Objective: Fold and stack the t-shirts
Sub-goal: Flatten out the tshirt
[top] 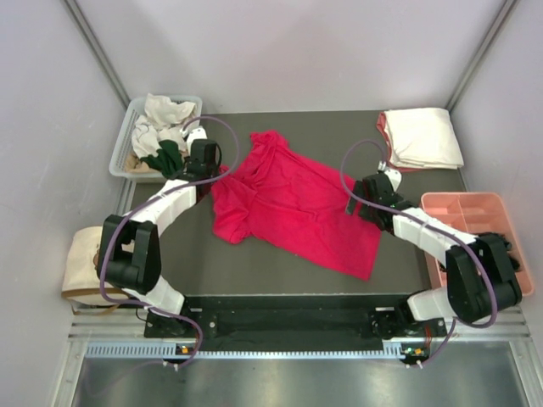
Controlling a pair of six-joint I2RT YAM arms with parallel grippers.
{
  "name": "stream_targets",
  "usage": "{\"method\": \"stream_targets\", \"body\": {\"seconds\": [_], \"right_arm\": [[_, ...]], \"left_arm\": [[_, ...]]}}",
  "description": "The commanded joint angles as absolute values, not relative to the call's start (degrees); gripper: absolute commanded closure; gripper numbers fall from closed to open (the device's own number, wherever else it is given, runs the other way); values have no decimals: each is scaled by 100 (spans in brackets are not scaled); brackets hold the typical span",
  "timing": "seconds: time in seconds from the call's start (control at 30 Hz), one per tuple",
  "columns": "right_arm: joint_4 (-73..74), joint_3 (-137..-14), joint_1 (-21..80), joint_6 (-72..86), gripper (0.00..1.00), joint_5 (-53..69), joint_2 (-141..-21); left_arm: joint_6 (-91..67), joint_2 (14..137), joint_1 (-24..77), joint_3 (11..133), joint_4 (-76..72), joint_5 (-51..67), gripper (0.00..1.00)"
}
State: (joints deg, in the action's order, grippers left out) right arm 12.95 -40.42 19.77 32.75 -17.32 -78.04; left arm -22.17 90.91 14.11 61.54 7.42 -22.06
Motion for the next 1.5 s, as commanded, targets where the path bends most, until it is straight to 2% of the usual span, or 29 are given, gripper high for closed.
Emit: {"method": "stream_targets", "body": {"seconds": [0.0,0.23,0.37,0.83,1.03,1.4,1.47], "right_arm": [[888,-4412,2048,3357,1,-2074,-7945],[905,-4816,2039,3349,2,-2364,-8463],[879,-4957,2013,3331,9,-2399,-8718],[1010,-4931,1775,3445,19,-2417,-9044],[1151,-4983,1679,3533,31,-2329,-9088],[1564,-5168,1635,3744,33,-2171,-9360],[1591,-5229,1626,3753,37,-2145,-9430]], "left_arm": [[-2224,8947,1380,6021,501,-2127,100],[-2276,8877,1389,5880,492,-2057,100],[-2294,8754,1389,5783,483,-2039,100],[-2303,8569,1380,5634,510,-2048,100],[-2320,8596,1380,5643,510,-2004,100],[-2338,8525,1380,5608,510,-2030,100],[-2338,8508,1380,5590,518,-2030,100]]}}
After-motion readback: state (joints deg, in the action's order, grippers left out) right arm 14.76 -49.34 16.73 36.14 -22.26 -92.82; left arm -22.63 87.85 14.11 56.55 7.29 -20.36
